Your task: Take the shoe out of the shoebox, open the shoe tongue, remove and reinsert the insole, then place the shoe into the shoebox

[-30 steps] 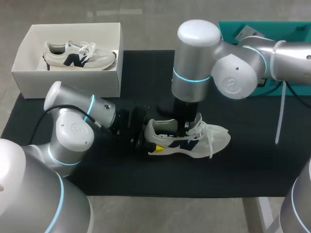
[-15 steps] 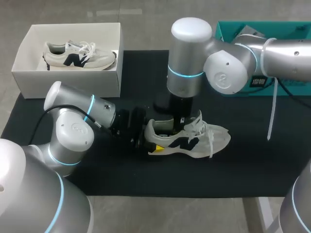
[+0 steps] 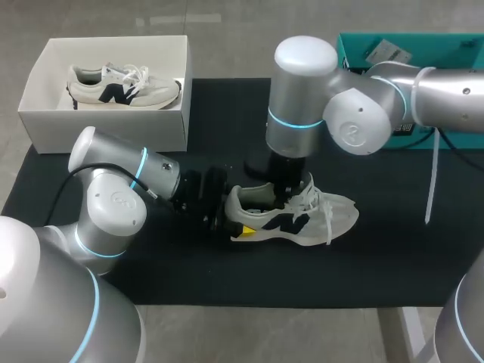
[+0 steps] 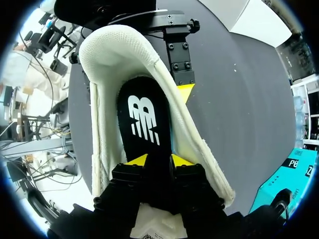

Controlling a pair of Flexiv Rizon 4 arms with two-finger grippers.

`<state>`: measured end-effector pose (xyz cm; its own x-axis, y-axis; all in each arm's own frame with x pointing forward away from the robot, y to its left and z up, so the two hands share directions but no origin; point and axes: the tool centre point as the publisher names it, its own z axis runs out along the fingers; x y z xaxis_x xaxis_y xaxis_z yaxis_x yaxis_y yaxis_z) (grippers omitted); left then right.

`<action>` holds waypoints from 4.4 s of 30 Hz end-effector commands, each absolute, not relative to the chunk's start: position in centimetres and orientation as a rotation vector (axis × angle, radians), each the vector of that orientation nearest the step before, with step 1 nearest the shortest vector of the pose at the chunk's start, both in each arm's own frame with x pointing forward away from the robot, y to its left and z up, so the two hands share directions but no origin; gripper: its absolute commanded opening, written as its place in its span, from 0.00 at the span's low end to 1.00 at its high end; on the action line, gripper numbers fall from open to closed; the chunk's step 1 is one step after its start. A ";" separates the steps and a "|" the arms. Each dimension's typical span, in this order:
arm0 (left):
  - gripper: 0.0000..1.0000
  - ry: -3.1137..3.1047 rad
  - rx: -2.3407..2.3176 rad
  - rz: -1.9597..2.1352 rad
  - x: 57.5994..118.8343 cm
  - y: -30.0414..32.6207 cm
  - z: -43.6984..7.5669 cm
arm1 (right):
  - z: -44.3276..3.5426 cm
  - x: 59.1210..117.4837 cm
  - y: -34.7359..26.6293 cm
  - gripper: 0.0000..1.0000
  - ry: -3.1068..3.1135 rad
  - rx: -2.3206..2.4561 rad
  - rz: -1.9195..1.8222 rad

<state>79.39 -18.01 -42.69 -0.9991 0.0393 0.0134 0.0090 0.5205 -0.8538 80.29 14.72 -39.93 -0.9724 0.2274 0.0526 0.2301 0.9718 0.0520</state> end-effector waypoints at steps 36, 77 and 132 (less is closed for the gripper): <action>0.00 -2.715 -0.043 1.519 79.4 -18.1 -42.7 | -43.3 77.5 13.7 0.00 -2.864 -0.508 -0.176; 0.00 -2.715 -0.043 1.519 79.4 -18.1 -42.7 | -33.0 79.4 14.2 0.00 -2.969 -0.457 -0.739; 0.00 -2.715 -0.043 1.519 79.4 -18.1 -42.7 | -19.0 84.8 21.1 0.00 -2.921 -0.221 -1.190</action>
<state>79.37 -17.99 -42.69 -0.9991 0.0395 0.0135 0.0090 0.5212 -0.8534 84.80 21.08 -18.93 -0.9899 0.1372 0.0345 0.1224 0.7082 0.6954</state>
